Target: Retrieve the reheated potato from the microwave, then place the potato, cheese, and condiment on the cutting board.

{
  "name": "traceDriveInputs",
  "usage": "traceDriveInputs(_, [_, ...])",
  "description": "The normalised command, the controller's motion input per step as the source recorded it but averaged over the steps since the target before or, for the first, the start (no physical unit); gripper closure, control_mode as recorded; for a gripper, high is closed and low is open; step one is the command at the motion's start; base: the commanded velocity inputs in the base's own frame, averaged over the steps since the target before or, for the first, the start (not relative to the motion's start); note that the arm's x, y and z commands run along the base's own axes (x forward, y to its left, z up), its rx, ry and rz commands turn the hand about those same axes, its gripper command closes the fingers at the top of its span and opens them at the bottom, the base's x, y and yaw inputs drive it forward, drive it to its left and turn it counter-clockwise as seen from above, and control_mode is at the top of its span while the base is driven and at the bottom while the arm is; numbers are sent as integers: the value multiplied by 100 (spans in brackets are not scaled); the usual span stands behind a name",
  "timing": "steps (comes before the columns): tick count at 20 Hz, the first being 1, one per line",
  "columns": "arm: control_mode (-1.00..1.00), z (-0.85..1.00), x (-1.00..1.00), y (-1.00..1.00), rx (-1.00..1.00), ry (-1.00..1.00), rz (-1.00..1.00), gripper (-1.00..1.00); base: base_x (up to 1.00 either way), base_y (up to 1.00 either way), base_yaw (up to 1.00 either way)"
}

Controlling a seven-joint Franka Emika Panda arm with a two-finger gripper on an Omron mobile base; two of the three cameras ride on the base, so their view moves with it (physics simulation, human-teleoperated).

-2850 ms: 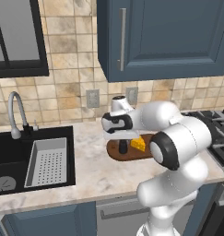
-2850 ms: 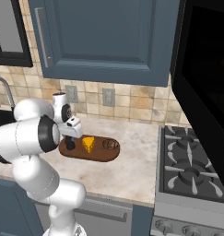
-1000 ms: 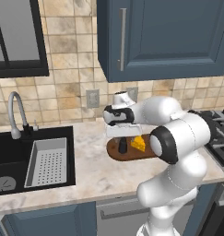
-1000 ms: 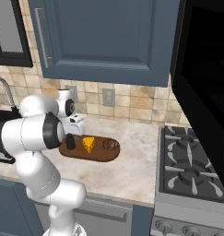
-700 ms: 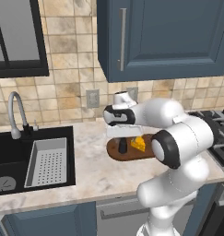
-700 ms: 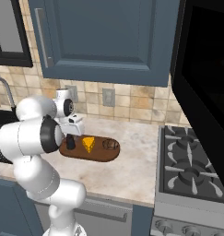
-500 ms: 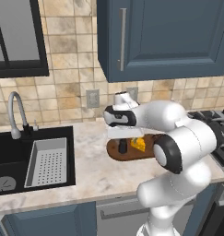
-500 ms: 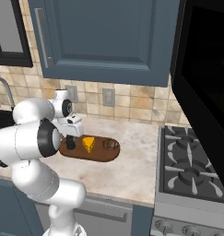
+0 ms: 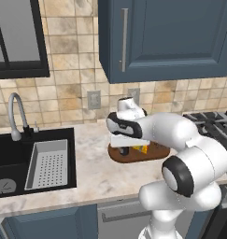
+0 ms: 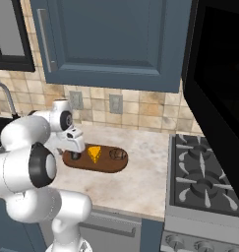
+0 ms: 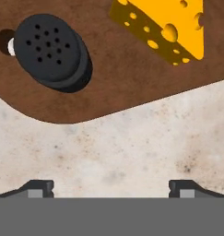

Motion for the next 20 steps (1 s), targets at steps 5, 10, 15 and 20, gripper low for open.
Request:
traceDriveInputs(5, [-100, 13, -51, -3, 0, 0, 0, -100, 0, 0, 0])
traceDriveInputs(10, [-100, 17, -52, -2, 0, 0, 0, -100, 0, 0, 0])
traceDriveInputs(15, [-100, 20, -56, -6, 0, 0, 3, -100, 0, 0, 0])
traceDriveInputs(20, [-100, 18, -63, -9, 0, -3, 7, -100, 0, 0, 0])
